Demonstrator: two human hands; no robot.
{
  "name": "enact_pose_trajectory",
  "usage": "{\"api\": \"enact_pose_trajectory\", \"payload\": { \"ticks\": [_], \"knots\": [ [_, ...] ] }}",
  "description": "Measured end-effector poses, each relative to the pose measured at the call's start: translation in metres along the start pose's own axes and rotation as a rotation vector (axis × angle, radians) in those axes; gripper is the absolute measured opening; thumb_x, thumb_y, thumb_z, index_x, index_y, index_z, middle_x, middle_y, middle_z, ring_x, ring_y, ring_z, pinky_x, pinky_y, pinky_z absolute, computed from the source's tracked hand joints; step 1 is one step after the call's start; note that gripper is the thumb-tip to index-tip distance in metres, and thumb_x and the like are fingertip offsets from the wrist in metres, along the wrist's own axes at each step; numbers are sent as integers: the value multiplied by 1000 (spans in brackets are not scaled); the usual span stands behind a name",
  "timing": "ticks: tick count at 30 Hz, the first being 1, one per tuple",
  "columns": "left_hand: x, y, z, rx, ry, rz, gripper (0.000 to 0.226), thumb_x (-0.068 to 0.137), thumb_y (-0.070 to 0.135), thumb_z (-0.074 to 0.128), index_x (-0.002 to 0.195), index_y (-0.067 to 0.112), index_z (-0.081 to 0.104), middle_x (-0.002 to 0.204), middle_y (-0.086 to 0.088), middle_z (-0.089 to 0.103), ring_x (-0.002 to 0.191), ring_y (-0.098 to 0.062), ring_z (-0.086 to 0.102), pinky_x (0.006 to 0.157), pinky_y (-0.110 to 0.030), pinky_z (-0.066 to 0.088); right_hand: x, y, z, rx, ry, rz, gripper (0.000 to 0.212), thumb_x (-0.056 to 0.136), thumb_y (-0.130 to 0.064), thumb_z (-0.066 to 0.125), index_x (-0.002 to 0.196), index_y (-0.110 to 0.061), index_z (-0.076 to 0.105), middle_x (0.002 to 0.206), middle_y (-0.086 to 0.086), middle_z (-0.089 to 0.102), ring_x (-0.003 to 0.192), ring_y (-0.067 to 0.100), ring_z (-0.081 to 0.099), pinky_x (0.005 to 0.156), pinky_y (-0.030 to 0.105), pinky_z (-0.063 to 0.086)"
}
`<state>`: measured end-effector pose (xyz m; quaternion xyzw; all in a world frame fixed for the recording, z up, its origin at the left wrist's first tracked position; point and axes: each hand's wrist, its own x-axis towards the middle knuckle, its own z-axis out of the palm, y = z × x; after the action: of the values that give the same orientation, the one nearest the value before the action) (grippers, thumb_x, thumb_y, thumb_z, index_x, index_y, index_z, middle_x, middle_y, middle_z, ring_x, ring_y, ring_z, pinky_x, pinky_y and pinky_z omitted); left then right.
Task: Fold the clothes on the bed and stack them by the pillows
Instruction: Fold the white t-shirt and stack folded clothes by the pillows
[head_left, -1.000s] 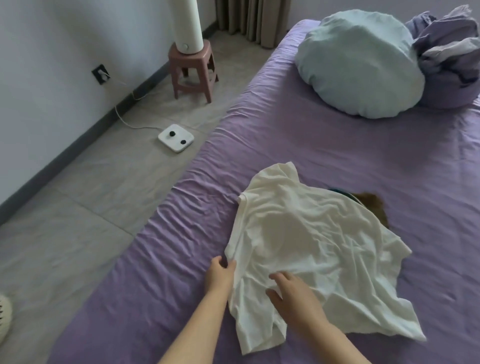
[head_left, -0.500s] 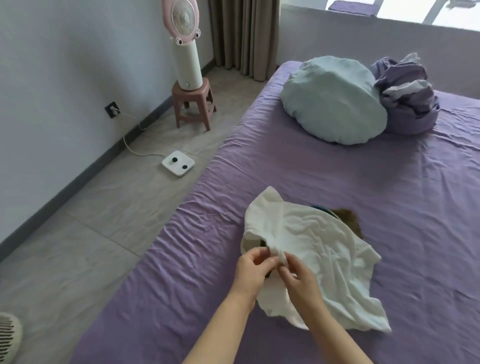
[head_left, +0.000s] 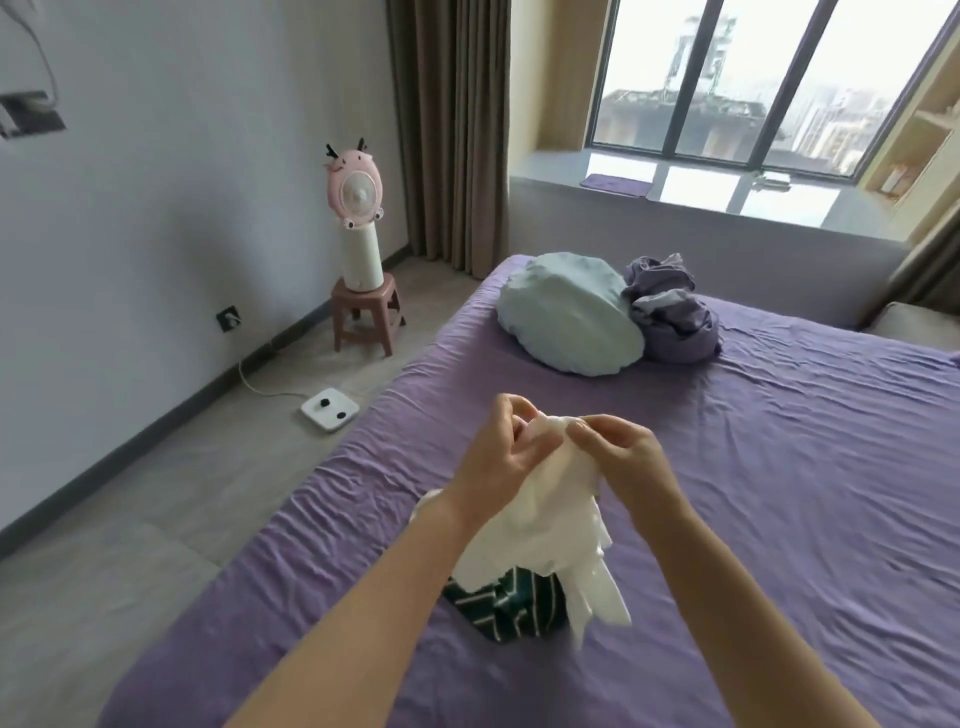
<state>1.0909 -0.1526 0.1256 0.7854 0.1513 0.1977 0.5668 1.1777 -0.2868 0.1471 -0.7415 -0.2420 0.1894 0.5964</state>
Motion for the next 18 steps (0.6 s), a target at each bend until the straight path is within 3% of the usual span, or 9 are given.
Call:
{"api": "enact_pose_trajectory", "payload": {
  "ticks": [2,3,5,7,9,11,18],
  "knots": [
    [-9,30,12,-32,-52,11,55,85,32,69,130,25,39,67,16,51,58,5,50,64,-17,42,-12,-15,-18,-75,41,-69,15,87,-22,65,75,-28,72,69,-11,69,64,2,59,59,16,46],
    [-13,42,17,-54,-79,11,56,84,29,71,131,26,39,66,18,54,62,5,53,65,-14,43,-18,-22,-28,-127,63,-105,18,87,-23,65,72,-32,69,67,-16,68,63,-3,57,59,13,44],
    [-21,63,24,-78,-130,-5,38,83,24,73,116,23,55,77,16,64,74,-2,61,67,-16,47,-32,-35,-47,-236,88,-155,20,86,-26,64,69,-36,66,63,-24,64,61,-10,55,55,6,39],
    [-34,78,28,-58,-170,-23,19,79,26,77,93,23,65,77,12,65,73,-7,61,65,-21,49,-47,-46,-65,-326,83,-187,16,85,-28,65,72,-36,67,64,-23,65,62,-12,54,57,4,38],
    [-50,89,27,-41,-269,-45,14,74,30,79,77,26,65,67,15,61,64,-5,57,59,-20,45,-64,-55,-81,-363,80,-213,11,86,-29,65,78,-31,70,70,-14,68,64,-5,55,58,7,39],
    [-67,96,25,20,-401,-65,17,76,29,78,69,28,62,65,16,57,60,-3,53,58,-17,43,-81,-64,-93,-343,85,-232,10,87,-26,64,84,-24,73,75,-6,69,67,2,54,66,19,43],
    [-123,101,17,70,-580,-152,27,83,22,73,95,0,62,83,-7,56,76,-18,51,71,-31,42,-142,-94,-128,-66,238,-176,9,89,-14,61,84,-16,69,68,-2,59,62,10,49,59,25,41]
  ]
}}
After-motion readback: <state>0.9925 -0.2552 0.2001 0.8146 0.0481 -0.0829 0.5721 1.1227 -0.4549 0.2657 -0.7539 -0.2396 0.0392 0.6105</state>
